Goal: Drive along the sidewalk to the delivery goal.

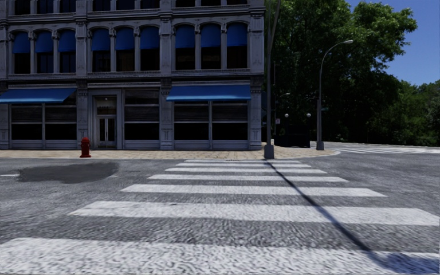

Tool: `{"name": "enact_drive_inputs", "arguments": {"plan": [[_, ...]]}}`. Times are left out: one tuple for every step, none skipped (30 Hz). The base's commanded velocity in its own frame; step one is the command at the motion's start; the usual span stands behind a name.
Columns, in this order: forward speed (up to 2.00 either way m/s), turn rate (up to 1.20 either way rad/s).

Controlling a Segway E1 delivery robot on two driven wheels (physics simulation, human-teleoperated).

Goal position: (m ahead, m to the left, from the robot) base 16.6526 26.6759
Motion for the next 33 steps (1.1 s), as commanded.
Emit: {"name": "enact_drive_inputs", "arguments": {"plan": [[2.0,0.0],[2.0,0.0],[2.0,0.0],[2.0,0.0],[2.0,0.0],[2.0,0.0],[2.0,0.0],[2.0,0.0],[2.0,0.0],[2.0,0.0],[2.0,0.0],[2.0,0.0],[2.0,0.0],[2.0,0.0],[2.0,0.0],[2.0,0.0],[2.0,0.0],[2.0,0.0],[2.0,0.0],[2.0,0.0],[2.0,0.0],[2.0,0.0],[2.0,0.0],[2.0,0.0],[2.0,0.0],[2.0,0.0],[2.0,0.0],[2.0,0.0],[2.0,0.0],[2.0,0.0],[2.0,0.0],[2.0,0.0],[2.0,0.0]]}}
